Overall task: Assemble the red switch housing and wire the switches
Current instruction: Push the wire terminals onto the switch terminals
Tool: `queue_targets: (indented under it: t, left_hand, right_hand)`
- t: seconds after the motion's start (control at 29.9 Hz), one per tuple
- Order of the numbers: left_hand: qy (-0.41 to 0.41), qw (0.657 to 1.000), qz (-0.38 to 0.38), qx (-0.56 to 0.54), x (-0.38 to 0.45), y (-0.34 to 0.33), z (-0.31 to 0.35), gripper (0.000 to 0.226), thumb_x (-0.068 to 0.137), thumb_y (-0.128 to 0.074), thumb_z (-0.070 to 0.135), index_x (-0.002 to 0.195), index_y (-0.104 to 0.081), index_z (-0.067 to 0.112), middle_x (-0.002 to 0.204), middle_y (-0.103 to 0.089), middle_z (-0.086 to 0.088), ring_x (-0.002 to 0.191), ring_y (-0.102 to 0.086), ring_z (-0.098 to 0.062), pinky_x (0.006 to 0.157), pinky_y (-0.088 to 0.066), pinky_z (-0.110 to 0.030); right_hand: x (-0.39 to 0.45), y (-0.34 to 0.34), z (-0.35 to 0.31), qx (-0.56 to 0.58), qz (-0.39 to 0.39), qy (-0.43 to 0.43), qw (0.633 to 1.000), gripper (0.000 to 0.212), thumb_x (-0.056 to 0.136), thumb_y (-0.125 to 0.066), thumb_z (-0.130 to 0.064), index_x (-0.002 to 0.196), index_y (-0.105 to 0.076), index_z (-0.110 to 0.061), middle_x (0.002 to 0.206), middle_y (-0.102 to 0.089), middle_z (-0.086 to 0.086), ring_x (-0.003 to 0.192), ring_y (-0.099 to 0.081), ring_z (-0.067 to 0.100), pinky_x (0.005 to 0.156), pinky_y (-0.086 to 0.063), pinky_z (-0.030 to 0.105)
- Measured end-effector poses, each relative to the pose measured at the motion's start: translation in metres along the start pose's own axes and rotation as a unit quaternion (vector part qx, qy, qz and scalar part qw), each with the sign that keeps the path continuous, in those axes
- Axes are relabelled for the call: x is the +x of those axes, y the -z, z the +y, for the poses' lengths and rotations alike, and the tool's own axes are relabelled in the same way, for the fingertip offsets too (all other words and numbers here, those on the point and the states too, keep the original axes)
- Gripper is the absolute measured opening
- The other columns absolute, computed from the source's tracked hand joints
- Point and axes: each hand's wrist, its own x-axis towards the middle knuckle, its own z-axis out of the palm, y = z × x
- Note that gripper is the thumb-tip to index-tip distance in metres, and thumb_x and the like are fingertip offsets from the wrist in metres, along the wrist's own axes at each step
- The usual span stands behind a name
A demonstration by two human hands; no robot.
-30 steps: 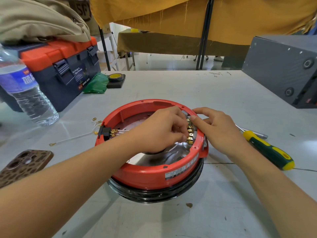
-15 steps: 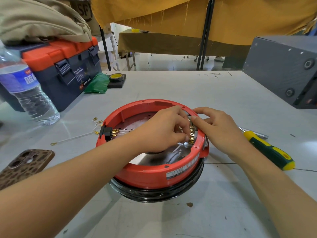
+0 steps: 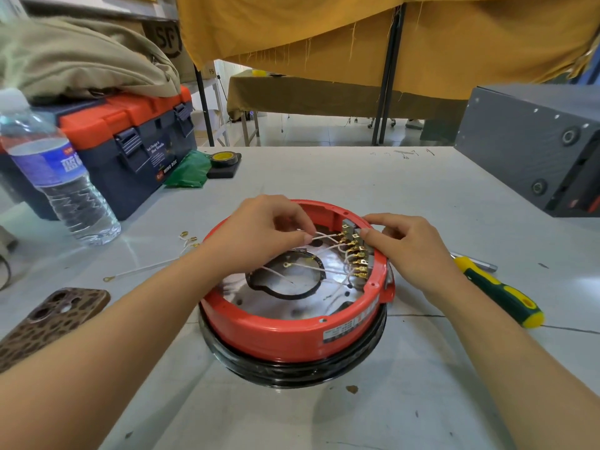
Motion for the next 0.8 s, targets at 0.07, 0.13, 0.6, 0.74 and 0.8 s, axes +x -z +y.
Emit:
queue_targets:
  t: [0.07, 0.13, 0.6, 0.74, 0.8]
  left_hand:
    - [0.002, 0.999, 0.042, 0.019, -0.005, 0.007, -0.01, 0.008, 0.081, -0.071, 0.014, 0.083, -0.073, 0.021, 0.093, -0.065, 0.007, 0.083, -0.061, -0.005, 0.079, -0.048, -0.018]
    - [0.007, 0.997, 0.079, 0.024, -0.012, 0.016, -0.021, 0.011, 0.081, -0.069, 0.011, 0.084, -0.074, 0.021, 0.098, -0.065, 0.009, 0.09, -0.061, -0.002, 0.082, -0.046, -0.014]
    - [0.175, 0.969, 0.177, -0.005, -0.048, 0.042, -0.116, 0.023, 0.087, -0.057, -0.005, 0.096, -0.069, 0.013, 0.114, -0.065, -0.007, 0.095, -0.061, -0.017, 0.078, -0.049, -0.012]
    - [0.198, 0.963, 0.15, 0.106, -0.046, 0.033, -0.123, 0.028, 0.086, -0.061, 0.006, 0.112, -0.068, 0.012, 0.12, -0.061, -0.008, 0.113, -0.054, -0.022, 0.1, -0.04, -0.031]
    - [0.192, 0.964, 0.13, 0.127, -0.045, 0.028, -0.124, 0.026, 0.088, -0.06, 0.008, 0.113, -0.069, 0.01, 0.12, -0.063, -0.01, 0.113, -0.055, -0.026, 0.101, -0.041, -0.036]
  right_hand:
    - [0.001, 0.001, 0.001, 0.017, 0.007, -0.01, 1.0, 0.013, 0.087, -0.064, -0.026, 0.097, -0.071, -0.028, 0.077, -0.058, -0.003, 0.071, -0.057, 0.008, 0.069, -0.043, 0.023]
    - [0.001, 0.0, 0.001, 0.066, 0.003, -0.039, 0.997, 0.014, 0.087, -0.064, -0.021, 0.098, -0.072, -0.025, 0.088, -0.063, 0.001, 0.076, -0.061, 0.012, 0.072, -0.048, 0.027]
    - [0.003, -0.01, 0.004, 0.297, -0.048, -0.146, 0.942, 0.023, 0.089, -0.056, -0.01, 0.105, -0.071, -0.017, 0.09, -0.075, 0.009, 0.069, -0.07, 0.022, 0.053, -0.056, 0.028]
    - [0.004, -0.011, 0.004, 0.286, -0.045, -0.135, 0.948, 0.024, 0.088, -0.056, -0.01, 0.106, -0.071, -0.017, 0.093, -0.075, 0.01, 0.072, -0.07, 0.022, 0.055, -0.056, 0.027]
    - [0.004, -0.011, 0.005, 0.285, -0.047, -0.13, 0.949, 0.024, 0.088, -0.056, -0.01, 0.106, -0.071, -0.017, 0.095, -0.074, 0.011, 0.076, -0.07, 0.025, 0.058, -0.057, 0.029]
